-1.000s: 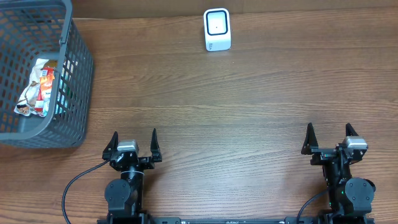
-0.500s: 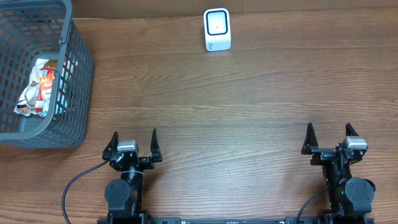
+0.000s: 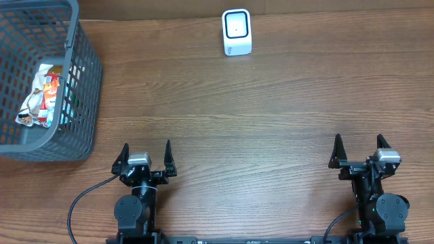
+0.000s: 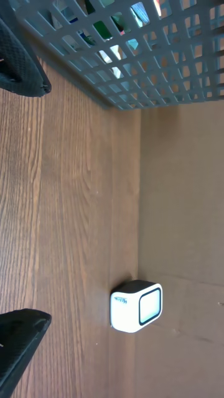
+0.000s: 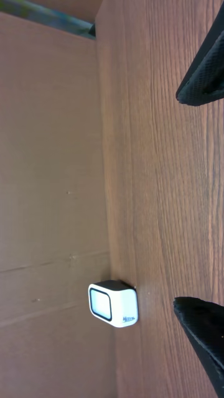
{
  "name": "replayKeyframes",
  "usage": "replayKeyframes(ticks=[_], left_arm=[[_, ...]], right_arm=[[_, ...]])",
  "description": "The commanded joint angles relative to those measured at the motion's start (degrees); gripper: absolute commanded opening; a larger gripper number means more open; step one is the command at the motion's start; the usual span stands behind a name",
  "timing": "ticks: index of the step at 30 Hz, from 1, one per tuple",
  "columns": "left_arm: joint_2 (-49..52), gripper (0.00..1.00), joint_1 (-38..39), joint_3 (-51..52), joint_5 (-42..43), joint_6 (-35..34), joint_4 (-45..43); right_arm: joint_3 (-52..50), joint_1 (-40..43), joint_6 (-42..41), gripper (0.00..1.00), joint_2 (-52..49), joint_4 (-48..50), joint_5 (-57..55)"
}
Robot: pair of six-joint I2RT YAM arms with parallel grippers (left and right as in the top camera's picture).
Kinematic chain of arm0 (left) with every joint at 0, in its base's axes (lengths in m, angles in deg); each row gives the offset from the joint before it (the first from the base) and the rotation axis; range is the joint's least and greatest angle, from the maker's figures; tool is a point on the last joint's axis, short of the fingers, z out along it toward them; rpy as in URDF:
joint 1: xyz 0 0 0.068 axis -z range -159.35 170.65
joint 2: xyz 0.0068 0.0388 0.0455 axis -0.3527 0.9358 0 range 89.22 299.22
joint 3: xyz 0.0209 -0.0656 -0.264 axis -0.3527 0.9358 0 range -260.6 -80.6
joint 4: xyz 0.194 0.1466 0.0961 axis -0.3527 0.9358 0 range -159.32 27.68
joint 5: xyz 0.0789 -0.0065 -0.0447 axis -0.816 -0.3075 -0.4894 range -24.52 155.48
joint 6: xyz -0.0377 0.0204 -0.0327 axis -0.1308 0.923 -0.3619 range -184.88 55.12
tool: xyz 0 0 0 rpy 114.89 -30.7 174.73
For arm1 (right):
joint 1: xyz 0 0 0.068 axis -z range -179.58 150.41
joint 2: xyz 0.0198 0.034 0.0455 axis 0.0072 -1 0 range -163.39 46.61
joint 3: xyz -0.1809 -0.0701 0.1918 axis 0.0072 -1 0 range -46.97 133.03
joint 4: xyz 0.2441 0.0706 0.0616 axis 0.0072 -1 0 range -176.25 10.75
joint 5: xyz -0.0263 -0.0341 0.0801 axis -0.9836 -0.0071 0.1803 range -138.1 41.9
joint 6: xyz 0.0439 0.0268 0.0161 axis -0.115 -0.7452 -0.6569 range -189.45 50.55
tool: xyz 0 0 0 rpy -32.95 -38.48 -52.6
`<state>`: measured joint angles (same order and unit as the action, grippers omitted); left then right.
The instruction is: Scan the item barcode
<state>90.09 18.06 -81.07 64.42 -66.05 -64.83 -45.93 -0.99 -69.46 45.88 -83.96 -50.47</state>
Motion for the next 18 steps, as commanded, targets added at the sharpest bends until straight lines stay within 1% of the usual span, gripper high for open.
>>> replayKeyframes(ticks=[1, 7, 10, 12, 15, 18], left_arm=[[-0.6, 1.00, 0.4, 0.2, 0.7, -0.6, 0.0], [-0.5, 1.00, 0.4, 0.2, 0.8, -0.6, -0.1], [-0.4, 1.00, 0.4, -0.1, 3.8, -1.0, 0.4], [-0.1, 1.00, 0.4, -1.0, 6.7, -4.0, 2.2], [1.5, 1.00, 0.4, -3.7, 10.4, -9.3, 7.3], [3.8, 1.00, 0.4, -7.3, 13.9, -10.3, 12.5]], right_arm=[[-0.6, 0.4, -0.2, 1.00, 0.6, 0.2, -0.5], [-0.6, 0.4, -0.2, 1.00, 0.6, 0.2, -0.5], [-0.6, 0.4, -0.2, 1.00, 0.6, 0.2, -0.5], [-0.6, 0.4, -0.2, 1.00, 0.6, 0.2, -0.5], [-0.6, 0.4, -0.2, 1.00, 0.6, 0.2, -0.5], [-0.6, 0.4, -0.2, 1.00, 0.6, 0.2, -0.5]])
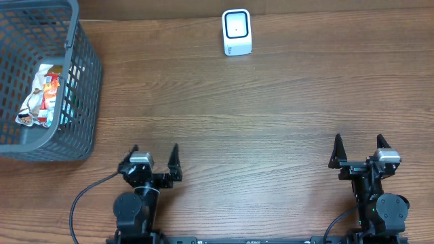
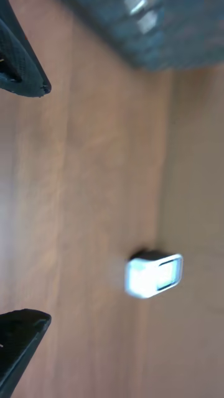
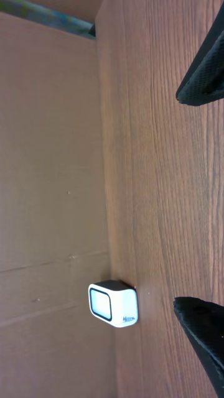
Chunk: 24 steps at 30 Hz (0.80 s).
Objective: Scan the item barcode
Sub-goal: 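Move the left gripper over the basket and reach down inside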
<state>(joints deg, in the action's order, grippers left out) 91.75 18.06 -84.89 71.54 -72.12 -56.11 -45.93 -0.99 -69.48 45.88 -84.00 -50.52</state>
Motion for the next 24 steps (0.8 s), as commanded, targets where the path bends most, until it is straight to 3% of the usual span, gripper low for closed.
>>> replayKeyframes(ticks=[1, 14, 24], left_arm=[[3.1, 1.00, 0.4, -5.3, 8.4, -4.2, 5.9], [25.4, 1.00, 0.4, -37.3, 14.8, -2.5, 33.7], [53.4, 1.00, 0.4, -69.7, 14.7, 3.7, 62.4]], right_arm=[[-0.6, 0.4, -0.2, 1.00, 0.6, 0.3, -0.4], [-0.6, 0.4, -0.2, 1.00, 0.6, 0.3, -0.4], [-0.6, 0.4, -0.2, 1.00, 0.6, 0.3, -0.4]])
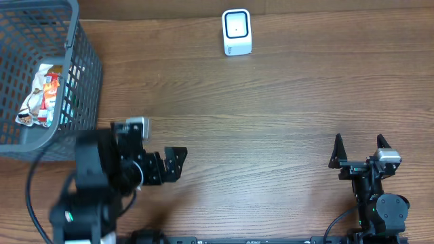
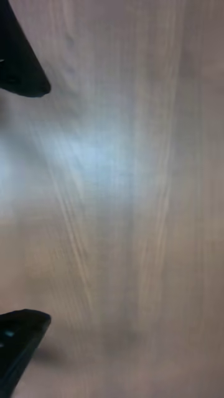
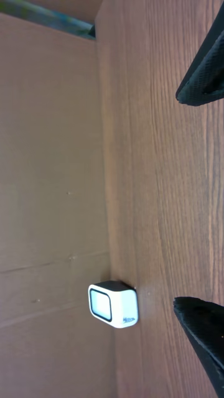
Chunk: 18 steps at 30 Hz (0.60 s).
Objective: Scan the item barcode
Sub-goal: 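Move the left gripper over the basket and reach down inside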
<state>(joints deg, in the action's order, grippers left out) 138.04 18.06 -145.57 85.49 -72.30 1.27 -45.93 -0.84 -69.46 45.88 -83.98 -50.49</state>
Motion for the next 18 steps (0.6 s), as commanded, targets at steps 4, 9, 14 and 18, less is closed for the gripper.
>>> replayKeyframes(ticks=[4, 9, 14, 18], left_arm=[[18.5, 1.00, 0.4, -20.9, 0.6, 4.7, 16.3], [28.3, 1.00, 0.4, -27.8, 1.1, 4.7, 20.1], [33.9, 1.00, 0.4, -27.9, 1.0, 4.6, 19.5], [36.8, 0.04, 0.4, -27.9, 0.3, 4.7, 18.5]], right_arm=[[-0.6, 0.3, -0.2, 1.00, 0.6, 0.3, -0.5], [-0.6, 0.3, -0.2, 1.00, 0.6, 0.3, -0.5], [-0.6, 0.3, -0.2, 1.00, 0.6, 0.3, -0.5], [-0.6, 0.3, -0.2, 1.00, 0.6, 0.3, -0.5]])
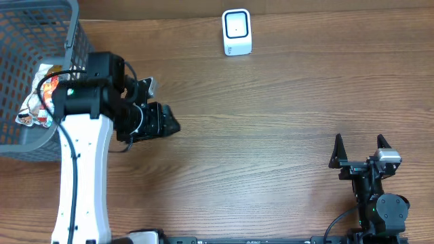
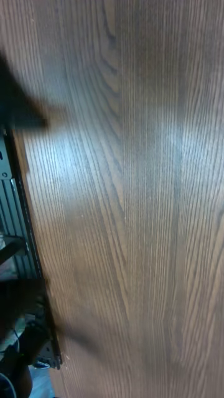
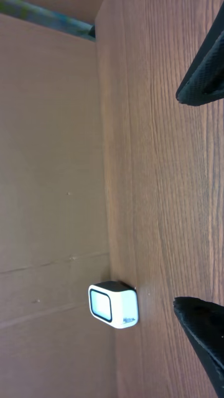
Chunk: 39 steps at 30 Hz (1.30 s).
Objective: Scan the item barcode
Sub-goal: 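Move the left gripper over the basket and reach down inside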
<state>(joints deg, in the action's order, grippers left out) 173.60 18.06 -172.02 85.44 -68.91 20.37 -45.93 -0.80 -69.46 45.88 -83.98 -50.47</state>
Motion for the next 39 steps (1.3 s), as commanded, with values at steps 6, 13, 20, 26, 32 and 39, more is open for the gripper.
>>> replayKeyframes(ticks=[6, 13, 20, 26, 32, 39], left_arm=[[2.5, 0.04, -2.4, -4.1, -6.3, -3.7, -4.1], [2.5, 0.04, -12.6, -17.7, -12.2, -8.5, -6.7], [2.5, 0.06, -22.5, -22.0, -15.1, -11.9, -16.2], [3.9, 0.11, -28.5, -22.0, -24.2, -13.8, -21.7], [6.8, 0.16, -34.0, -22.0, -25.1, -13.7, -24.2], [12.9, 0.38, -39.1, -22.0, -24.1, -12.3, -25.5]], right_arm=[[-0.6, 0.2, -0.2, 1.00, 0.6, 0.3, -0.5], [-0.6, 0.2, -0.2, 1.00, 0.6, 0.2, -0.5], [-0.6, 0.2, -0.2, 1.00, 0.6, 0.3, -0.5], [-0.6, 0.2, -0.2, 1.00, 0.6, 0.3, -0.5], [-0.6, 0.2, -0.2, 1.00, 0.6, 0.3, -0.5], [-0.6, 0.2, -0.2, 1.00, 0.6, 0.2, -0.5]])
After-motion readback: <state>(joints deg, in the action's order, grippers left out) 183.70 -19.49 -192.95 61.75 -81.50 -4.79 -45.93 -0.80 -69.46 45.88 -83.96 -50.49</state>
